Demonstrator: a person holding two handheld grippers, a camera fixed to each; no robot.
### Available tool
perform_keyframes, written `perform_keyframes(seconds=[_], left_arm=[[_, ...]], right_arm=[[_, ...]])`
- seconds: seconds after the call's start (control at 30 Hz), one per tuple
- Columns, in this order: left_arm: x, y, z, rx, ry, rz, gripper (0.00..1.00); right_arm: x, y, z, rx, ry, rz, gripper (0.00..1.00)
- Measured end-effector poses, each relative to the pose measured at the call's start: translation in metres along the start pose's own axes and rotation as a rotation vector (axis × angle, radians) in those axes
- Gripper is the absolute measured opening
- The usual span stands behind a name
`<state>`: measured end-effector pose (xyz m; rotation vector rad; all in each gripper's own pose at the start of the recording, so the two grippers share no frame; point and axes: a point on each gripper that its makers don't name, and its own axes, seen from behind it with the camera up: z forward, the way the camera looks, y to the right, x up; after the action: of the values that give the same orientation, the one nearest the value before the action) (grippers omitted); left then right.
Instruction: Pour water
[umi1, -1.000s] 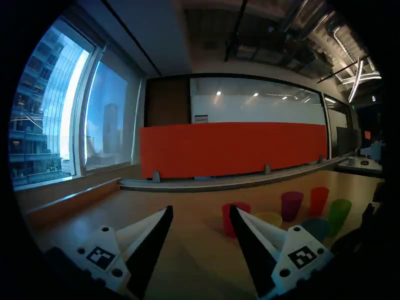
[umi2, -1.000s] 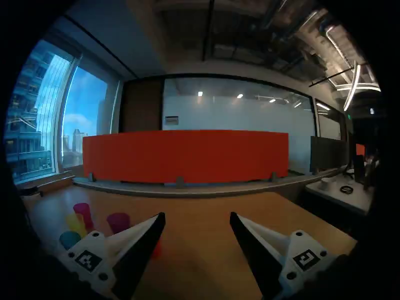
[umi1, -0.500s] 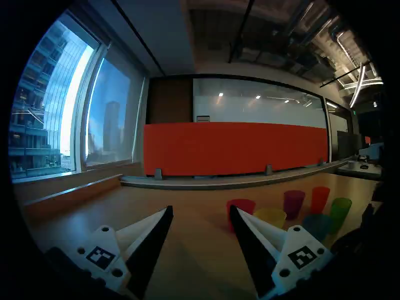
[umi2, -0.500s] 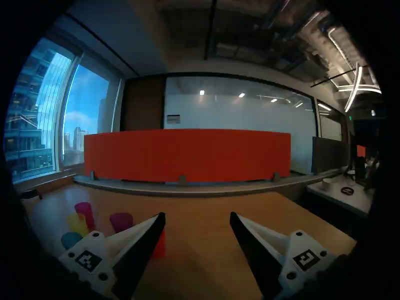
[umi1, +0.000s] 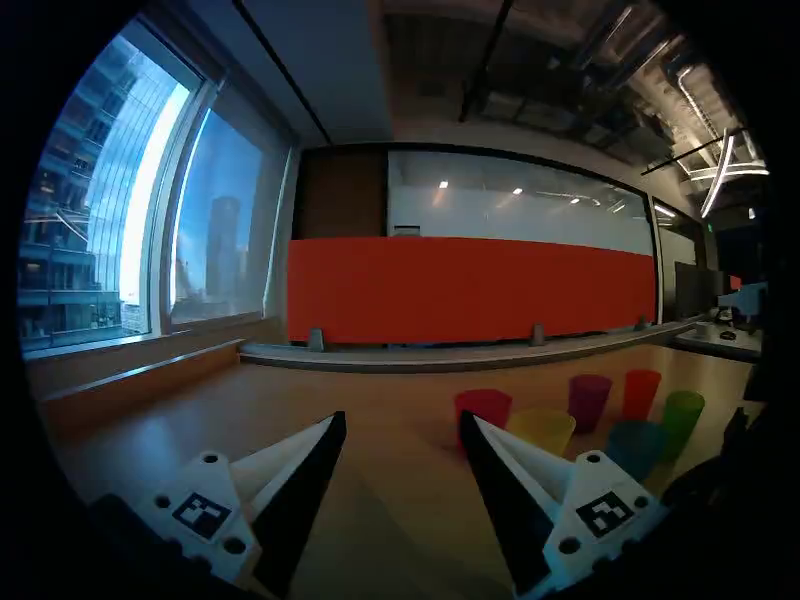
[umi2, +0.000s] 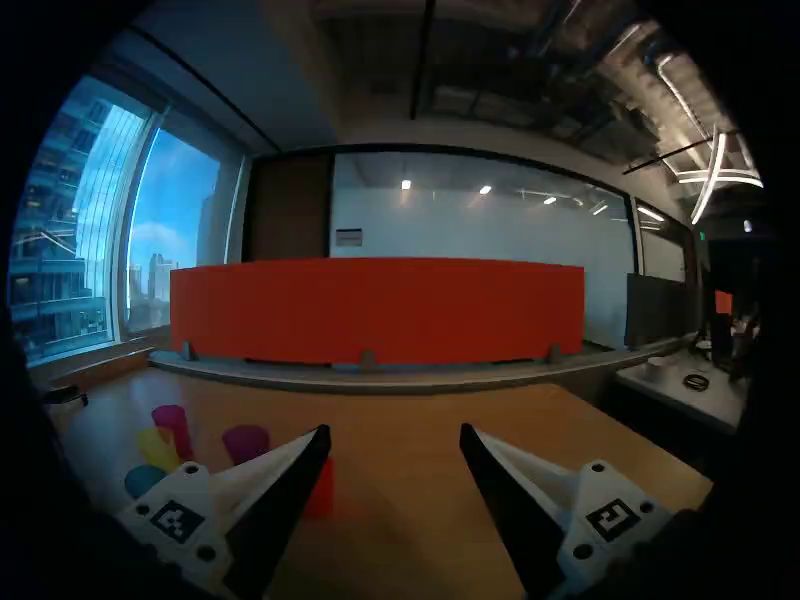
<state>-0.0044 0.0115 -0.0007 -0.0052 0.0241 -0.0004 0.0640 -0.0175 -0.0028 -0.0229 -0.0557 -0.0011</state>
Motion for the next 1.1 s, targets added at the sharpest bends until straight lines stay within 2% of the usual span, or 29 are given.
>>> perform_keyframes(seconds=[0.2,0.73,0.87,0.93,1.1], left_arm=[[-0.002,0.004,0.0,-0.012,-0.01,0.004,0.83],[-0.001,0.003,0.001,-0.01,-0.011,0.007,0.83],[-0.001,0.003,0.002,-0.01,-0.011,0.009,0.86],[0.0,0.003,0.002,-0.01,-0.011,0.009,0.92],[0.0,0.003,0.002,-0.01,-0.011,0.01,0.93]], right_arm=[[-0.001,0.001,-0.001,-0.001,0.001,0.006,1.0],[-0.001,0.002,-0.007,0.007,0.007,0.015,1.0],[0.003,0.003,-0.008,0.008,0.022,0.014,1.0],[0.005,0.004,-0.009,0.007,0.03,0.011,1.0],[0.008,0.004,-0.011,0.007,0.048,-0.002,1.0]])
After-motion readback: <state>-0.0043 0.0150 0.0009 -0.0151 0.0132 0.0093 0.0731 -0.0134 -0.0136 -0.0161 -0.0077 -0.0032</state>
